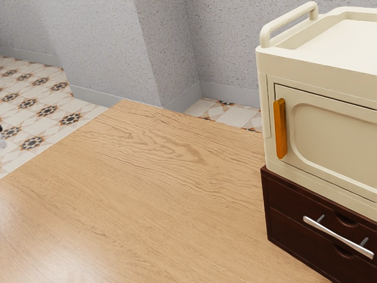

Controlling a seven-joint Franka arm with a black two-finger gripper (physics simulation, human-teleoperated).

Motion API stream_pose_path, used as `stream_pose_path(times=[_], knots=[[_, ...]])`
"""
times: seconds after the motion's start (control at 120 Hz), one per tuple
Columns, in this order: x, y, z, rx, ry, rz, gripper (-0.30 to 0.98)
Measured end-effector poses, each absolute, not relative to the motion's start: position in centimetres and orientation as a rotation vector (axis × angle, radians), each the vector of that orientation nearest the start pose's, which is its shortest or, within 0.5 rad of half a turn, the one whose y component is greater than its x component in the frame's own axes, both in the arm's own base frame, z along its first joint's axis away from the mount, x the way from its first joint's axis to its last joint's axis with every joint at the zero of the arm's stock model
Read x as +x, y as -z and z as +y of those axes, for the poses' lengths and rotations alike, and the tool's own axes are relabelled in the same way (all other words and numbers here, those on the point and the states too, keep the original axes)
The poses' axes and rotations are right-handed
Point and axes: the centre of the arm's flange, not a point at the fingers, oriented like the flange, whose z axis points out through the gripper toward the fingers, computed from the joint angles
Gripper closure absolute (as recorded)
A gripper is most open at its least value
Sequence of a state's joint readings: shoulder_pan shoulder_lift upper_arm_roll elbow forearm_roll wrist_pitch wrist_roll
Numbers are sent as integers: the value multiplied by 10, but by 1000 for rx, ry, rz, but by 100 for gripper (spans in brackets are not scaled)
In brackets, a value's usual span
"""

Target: Pull the drawer handle with one arm to open the drawer

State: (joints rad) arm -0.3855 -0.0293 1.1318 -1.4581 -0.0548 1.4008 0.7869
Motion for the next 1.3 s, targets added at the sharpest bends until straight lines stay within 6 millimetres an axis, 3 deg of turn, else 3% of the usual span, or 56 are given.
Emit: stream_pose_path(times=[0.142, 0.217, 0.292, 0.333, 0.392, 0.467, 0.675, 0.758, 0.85, 0.975, 1.183, 1.3], knots=[[456, -673, 281, -3166, 85, 548, 0], [465, -674, 267, -3148, 119, 667, 0], [451, -683, 286, -3144, 149, 669, 0], [431, -701, 305, -3130, 186, 635, 0], [394, -741, 331, -3088, 251, 575, 0], [375, -771, 324, -3081, 378, 665, 0], [419, -768, 232, -3061, 272, 1109, 0], [443, -776, 153, -2894, 133, 1349, 0], [447, -780, 120, -2797, 55, 1439, 0], [453, -781, 58, -2646, -18, 1575, 0], [441, -739, -19, -2440, -134, 1790, 0], [447, -709, -43, -2361, -145, 1860, 0]])
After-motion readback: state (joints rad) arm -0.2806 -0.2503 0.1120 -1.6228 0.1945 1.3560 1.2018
